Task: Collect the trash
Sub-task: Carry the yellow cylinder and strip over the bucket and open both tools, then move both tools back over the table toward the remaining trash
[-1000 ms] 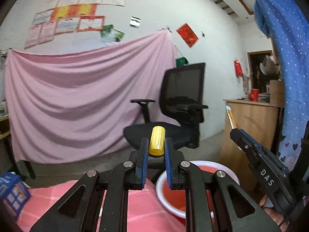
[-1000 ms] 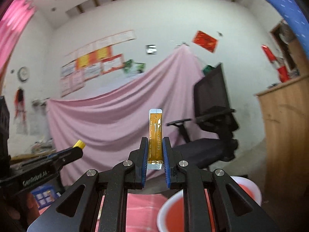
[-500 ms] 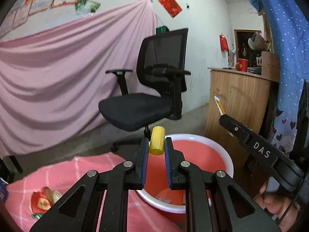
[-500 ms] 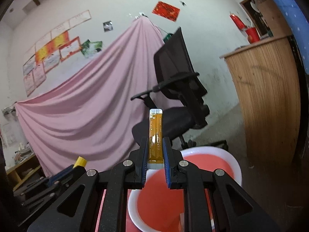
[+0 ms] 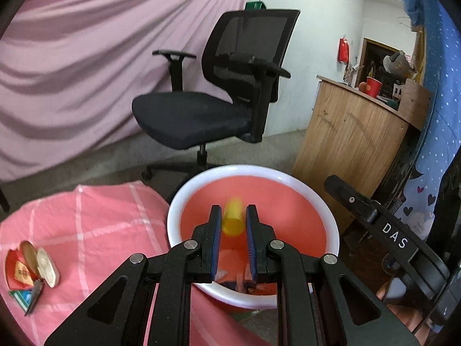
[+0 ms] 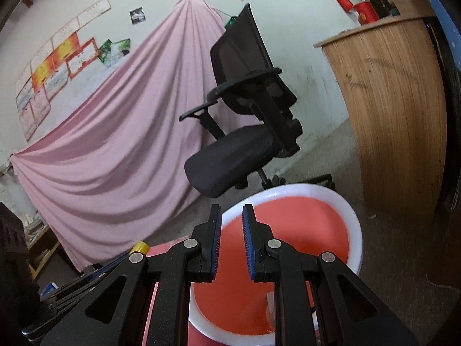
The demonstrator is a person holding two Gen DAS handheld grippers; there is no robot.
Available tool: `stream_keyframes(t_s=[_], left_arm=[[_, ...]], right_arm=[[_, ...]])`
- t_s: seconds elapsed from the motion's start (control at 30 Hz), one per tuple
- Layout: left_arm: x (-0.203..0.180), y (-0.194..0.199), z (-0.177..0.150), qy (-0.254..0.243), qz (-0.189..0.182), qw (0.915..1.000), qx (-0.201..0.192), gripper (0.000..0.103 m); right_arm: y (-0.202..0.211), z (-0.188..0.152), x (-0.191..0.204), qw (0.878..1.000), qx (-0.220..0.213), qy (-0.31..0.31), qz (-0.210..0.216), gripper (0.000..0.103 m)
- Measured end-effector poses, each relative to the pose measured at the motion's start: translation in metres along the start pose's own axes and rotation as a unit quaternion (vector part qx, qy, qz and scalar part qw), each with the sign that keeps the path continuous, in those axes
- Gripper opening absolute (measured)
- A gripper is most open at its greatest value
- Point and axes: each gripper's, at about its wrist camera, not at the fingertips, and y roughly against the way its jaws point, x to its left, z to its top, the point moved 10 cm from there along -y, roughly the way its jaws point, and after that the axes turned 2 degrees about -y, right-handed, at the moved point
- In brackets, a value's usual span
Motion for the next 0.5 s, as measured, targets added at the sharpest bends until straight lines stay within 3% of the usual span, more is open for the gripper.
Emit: stream_keyframes(t_s=[0.1,0.17,0.3,0.37,0.43,0.5], left_arm=[[0.007,-0.002,-0.002,0.019,-0.001,0.9998,0.006,0.031],[0.01,0.001,-0.002,0.029,-0.003,0.9996,0.003,0.031],[0.024,0.014,-0.001,0.04,0.011,0.9991,-0.005,0.032],[0.033,0.024,0.0,0.052,0.019,0.9984,-0.014,0.038],[0.047,0.041,0.001,0.072,0.033,0.9961,-0.039,0.047],[0.06,0.057,0.003,0.086,0.047,0.9933,-0.061,0.059]], right_arm=[[-0.001,-0.001,-0.001,1.0,0.007,-0.003,-0.001,0.019],[0.0,-0.001,-0.001,1.0,0.006,-0.005,0.0,0.03],[0.002,0.0,0.008,1.0,0.003,0.006,0.002,0.031],[0.003,0.0,0.015,1.0,-0.001,0.021,0.002,0.034],[0.006,0.002,0.023,0.999,-0.014,0.038,-0.002,0.056],[0.01,0.005,0.031,0.998,-0.03,0.054,-0.002,0.064]])
